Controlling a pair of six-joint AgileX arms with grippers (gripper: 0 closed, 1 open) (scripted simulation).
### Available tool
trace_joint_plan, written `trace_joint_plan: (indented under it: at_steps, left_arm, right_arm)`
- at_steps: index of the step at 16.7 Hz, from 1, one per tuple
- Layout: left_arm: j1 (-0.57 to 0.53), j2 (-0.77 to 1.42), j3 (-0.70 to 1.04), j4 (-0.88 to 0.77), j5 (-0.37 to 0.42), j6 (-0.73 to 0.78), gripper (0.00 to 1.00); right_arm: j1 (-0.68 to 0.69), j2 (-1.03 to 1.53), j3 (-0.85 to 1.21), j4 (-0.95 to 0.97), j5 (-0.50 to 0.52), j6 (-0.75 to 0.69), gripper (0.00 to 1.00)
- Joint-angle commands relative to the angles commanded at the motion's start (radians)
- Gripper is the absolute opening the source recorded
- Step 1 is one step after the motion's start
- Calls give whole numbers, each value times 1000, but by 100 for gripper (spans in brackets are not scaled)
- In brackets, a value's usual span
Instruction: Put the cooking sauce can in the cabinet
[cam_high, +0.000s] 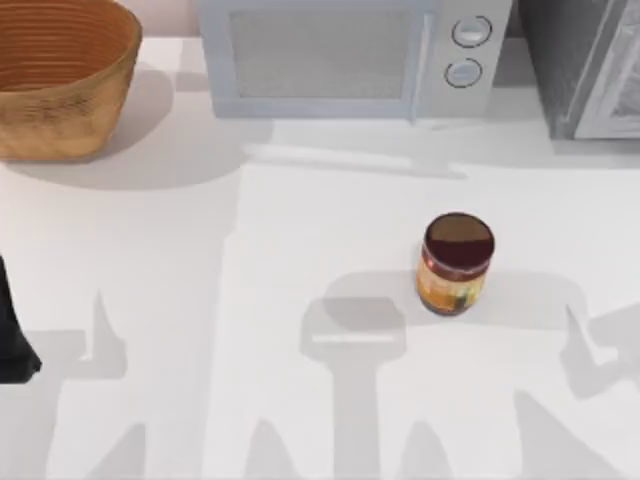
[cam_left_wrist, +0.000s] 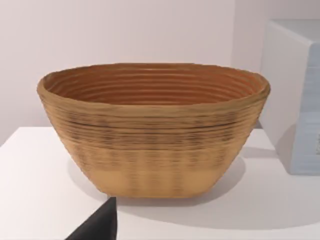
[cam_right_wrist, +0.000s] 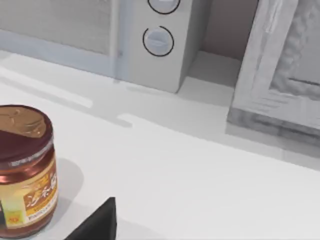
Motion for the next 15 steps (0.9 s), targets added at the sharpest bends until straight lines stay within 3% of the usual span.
trace_joint_plan:
  at_steps: [15]
  left_arm:
    - [0, 0, 0, 0, 0, 0, 100]
  right_arm:
    - [-19, 1429, 602, -229, -911, -798, 100]
